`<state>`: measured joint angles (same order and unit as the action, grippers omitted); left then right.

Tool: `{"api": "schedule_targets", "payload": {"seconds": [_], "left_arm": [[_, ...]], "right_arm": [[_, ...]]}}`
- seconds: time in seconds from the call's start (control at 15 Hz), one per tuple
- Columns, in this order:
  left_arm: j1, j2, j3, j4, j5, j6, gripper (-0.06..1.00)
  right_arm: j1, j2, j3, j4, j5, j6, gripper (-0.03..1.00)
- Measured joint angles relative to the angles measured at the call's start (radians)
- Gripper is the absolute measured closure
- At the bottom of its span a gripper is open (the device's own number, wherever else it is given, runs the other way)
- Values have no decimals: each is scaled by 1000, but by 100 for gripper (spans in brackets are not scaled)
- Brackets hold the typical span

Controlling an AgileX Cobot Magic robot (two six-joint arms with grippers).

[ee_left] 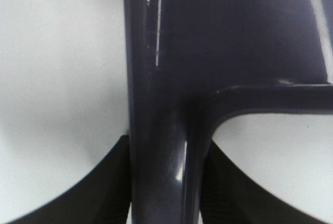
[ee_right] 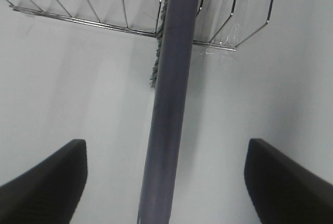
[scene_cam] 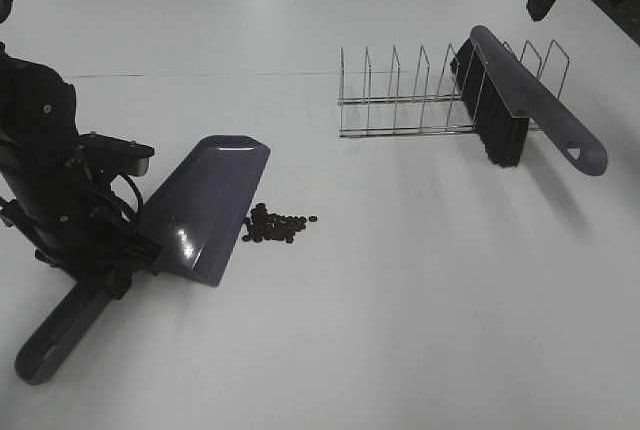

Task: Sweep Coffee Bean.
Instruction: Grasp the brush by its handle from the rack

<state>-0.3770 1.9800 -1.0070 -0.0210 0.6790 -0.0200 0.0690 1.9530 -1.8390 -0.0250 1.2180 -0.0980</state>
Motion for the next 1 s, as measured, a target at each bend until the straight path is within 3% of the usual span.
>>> {"api": "schedule_targets", "payload": {"seconds": [0.33,1.0], "left_arm": [[0,0,0,0,0,0,61],[0,1,-1,0,10,-2,61]], "right_arm": [[0,203,-139,-6,0,-18,30],[0,367,-152,-6,-3,-22,33]]}}
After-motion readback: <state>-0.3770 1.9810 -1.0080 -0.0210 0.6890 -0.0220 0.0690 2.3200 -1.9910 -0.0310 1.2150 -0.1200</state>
